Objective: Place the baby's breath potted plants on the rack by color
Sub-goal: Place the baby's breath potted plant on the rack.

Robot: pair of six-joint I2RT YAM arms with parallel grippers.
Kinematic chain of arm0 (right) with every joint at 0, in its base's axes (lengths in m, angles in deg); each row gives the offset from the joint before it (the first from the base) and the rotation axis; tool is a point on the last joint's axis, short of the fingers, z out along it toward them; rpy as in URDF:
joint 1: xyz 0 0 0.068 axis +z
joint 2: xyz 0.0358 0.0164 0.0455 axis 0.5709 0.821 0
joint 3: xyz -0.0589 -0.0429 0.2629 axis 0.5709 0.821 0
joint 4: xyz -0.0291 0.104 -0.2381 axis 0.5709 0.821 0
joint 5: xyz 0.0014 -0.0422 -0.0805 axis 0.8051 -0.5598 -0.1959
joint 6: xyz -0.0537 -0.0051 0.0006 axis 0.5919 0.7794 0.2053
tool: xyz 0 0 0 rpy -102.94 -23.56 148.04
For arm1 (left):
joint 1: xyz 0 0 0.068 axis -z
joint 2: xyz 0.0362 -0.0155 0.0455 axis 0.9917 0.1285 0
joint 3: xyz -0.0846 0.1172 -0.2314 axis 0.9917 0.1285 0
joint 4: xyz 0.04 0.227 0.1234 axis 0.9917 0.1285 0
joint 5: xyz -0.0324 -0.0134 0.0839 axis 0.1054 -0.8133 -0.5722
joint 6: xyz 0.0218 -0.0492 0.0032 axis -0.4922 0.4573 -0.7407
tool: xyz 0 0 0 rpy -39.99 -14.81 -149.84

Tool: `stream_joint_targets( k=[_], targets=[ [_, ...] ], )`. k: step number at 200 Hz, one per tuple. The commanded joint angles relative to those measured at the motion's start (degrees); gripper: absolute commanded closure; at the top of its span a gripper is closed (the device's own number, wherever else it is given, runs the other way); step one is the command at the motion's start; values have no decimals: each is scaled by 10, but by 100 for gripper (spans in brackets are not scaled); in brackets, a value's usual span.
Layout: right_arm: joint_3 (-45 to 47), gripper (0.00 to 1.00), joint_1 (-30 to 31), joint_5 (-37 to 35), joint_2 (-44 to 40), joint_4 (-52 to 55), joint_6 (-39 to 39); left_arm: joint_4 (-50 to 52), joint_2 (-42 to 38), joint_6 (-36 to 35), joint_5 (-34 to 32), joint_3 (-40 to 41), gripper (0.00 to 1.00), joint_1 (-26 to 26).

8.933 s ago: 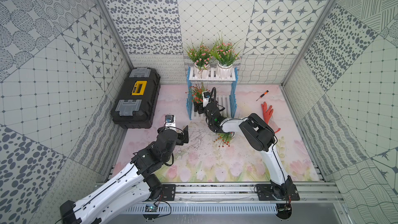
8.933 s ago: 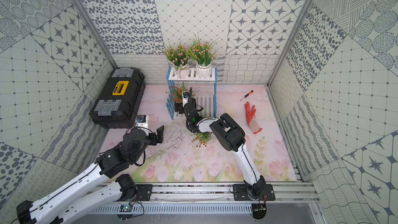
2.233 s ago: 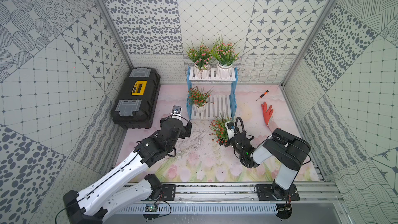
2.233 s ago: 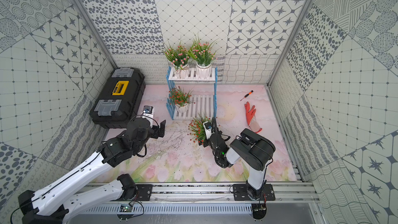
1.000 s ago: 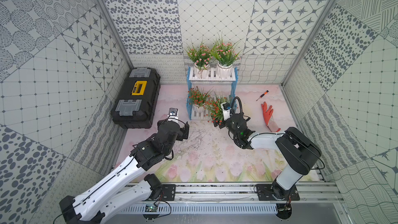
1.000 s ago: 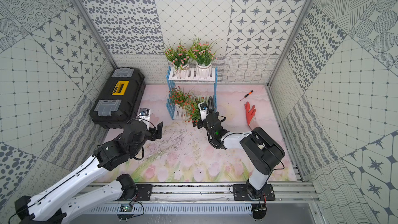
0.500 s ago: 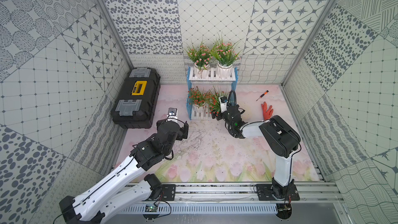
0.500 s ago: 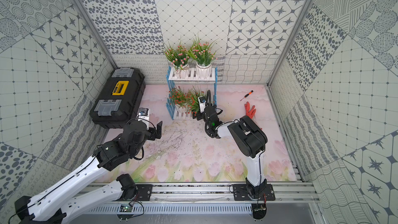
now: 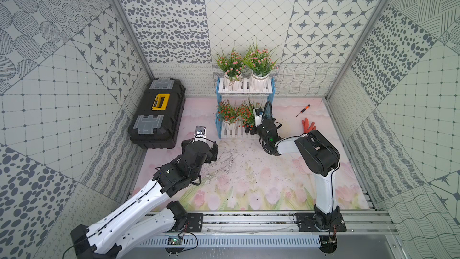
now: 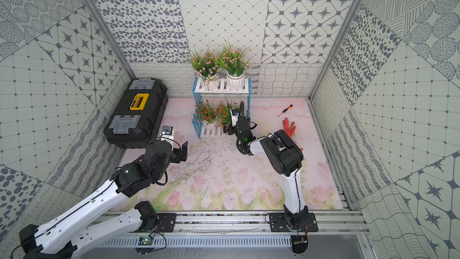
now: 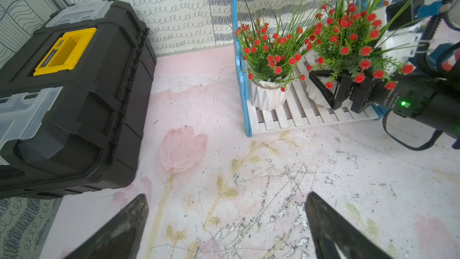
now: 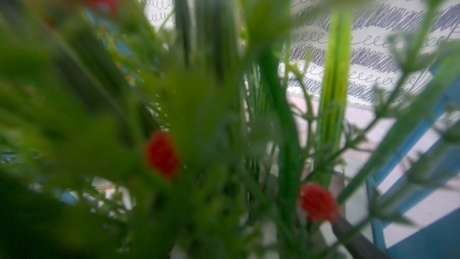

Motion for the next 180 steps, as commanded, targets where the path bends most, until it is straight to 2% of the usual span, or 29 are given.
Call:
stream_joint_targets(
  k=[1,75,180],
  targets=[
    [-26,31,-5,1,3,-70,6,-22,-5,1,-19,3,2,-4],
    [-45,30,-10,-3,21,-59,8,-16,-13,1,-22,4,2,-8],
    [-71,21,-13,-13,16,9,-8,-12,-21,7,-20,2,2,-10]
  ],
)
